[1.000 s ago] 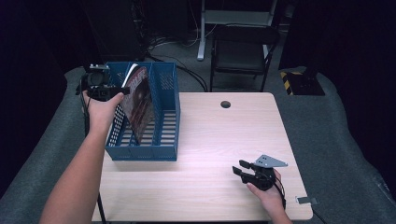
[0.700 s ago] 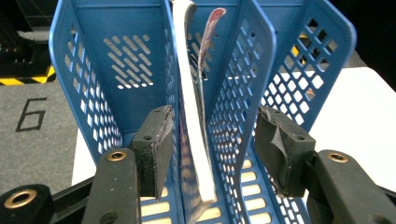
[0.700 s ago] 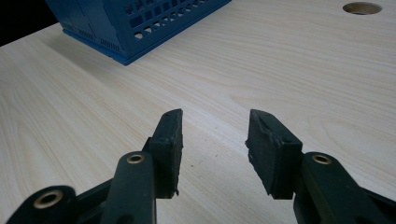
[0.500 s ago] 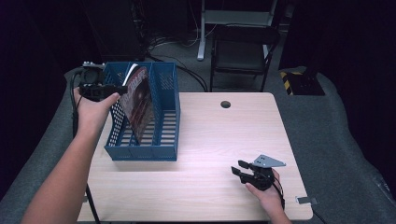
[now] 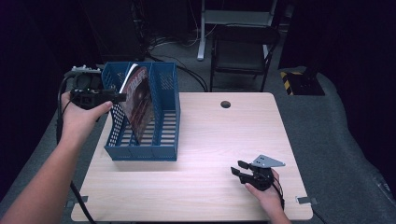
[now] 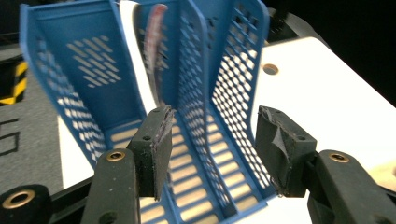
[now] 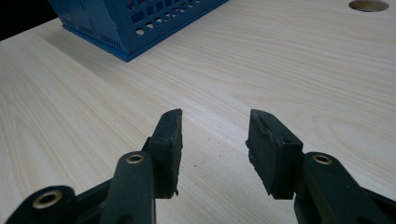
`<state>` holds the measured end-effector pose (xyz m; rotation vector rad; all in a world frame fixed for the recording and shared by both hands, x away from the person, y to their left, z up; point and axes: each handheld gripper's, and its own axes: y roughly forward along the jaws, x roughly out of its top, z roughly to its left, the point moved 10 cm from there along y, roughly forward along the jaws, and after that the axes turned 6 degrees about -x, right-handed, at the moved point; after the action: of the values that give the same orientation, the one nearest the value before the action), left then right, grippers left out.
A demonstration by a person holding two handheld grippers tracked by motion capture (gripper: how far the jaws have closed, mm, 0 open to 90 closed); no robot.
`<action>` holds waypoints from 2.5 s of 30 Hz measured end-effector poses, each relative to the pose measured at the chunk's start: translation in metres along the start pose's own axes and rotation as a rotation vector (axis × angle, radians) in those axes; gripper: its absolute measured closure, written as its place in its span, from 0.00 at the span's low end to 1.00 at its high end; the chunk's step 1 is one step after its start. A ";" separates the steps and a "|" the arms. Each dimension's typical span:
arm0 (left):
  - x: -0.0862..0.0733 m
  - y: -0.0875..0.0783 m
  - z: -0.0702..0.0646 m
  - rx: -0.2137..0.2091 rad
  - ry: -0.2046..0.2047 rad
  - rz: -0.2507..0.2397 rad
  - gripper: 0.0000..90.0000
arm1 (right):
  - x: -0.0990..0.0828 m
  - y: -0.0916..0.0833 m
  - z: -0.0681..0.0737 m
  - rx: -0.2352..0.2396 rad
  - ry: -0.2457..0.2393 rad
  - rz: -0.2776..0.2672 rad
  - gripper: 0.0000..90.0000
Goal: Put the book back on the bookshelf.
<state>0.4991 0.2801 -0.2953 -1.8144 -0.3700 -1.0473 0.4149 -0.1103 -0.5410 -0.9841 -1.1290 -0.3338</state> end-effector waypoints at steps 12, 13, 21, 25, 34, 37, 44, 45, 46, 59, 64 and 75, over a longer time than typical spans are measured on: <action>-0.041 0.012 -0.059 -0.153 0.119 0.054 0.51 | 0.000 -0.002 0.000 -0.001 -0.003 -0.002 0.61; -0.044 0.014 -0.061 -0.157 0.128 0.055 0.51 | 0.000 -0.002 0.000 -0.002 -0.002 -0.002 0.61; -0.070 0.027 -0.087 -0.247 0.169 0.045 0.51 | 0.000 -0.003 0.000 -0.005 0.001 0.002 0.61; -0.081 0.034 -0.103 -0.292 0.214 0.032 0.51 | 0.000 -0.003 0.000 -0.004 -0.004 0.000 0.61; -0.119 0.059 -0.140 -0.373 0.305 0.068 0.52 | 0.001 -0.005 0.000 -0.007 -0.001 -0.003 0.61; -0.141 0.077 -0.155 -0.414 0.304 0.075 0.52 | 0.002 -0.005 0.000 -0.006 -0.010 -0.007 0.61; -0.165 0.098 -0.166 -0.460 0.270 0.094 0.52 | 0.002 -0.006 0.000 -0.010 -0.009 -0.006 0.61; -0.168 0.101 -0.167 -0.464 0.262 0.096 0.52 | 0.002 -0.006 0.000 -0.010 -0.010 -0.005 0.61; -0.171 0.103 -0.165 -0.452 0.273 0.102 0.52 | 0.002 -0.006 0.000 -0.010 -0.010 -0.005 0.61; -0.207 0.120 -0.153 -0.428 0.229 0.098 0.52 | 0.004 -0.007 0.001 -0.009 -0.019 -0.013 0.61; -0.221 0.126 -0.149 -0.439 0.224 0.112 0.51 | 0.004 -0.007 0.002 -0.007 -0.022 -0.011 0.61; -0.251 0.153 -0.146 -0.434 0.259 0.190 0.52 | 0.003 -0.006 0.002 -0.007 -0.028 -0.007 0.61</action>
<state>0.3796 0.1296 -0.5609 -2.0079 0.2001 -1.2765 0.4108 -0.1108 -0.5354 -0.9936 -1.1581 -0.3306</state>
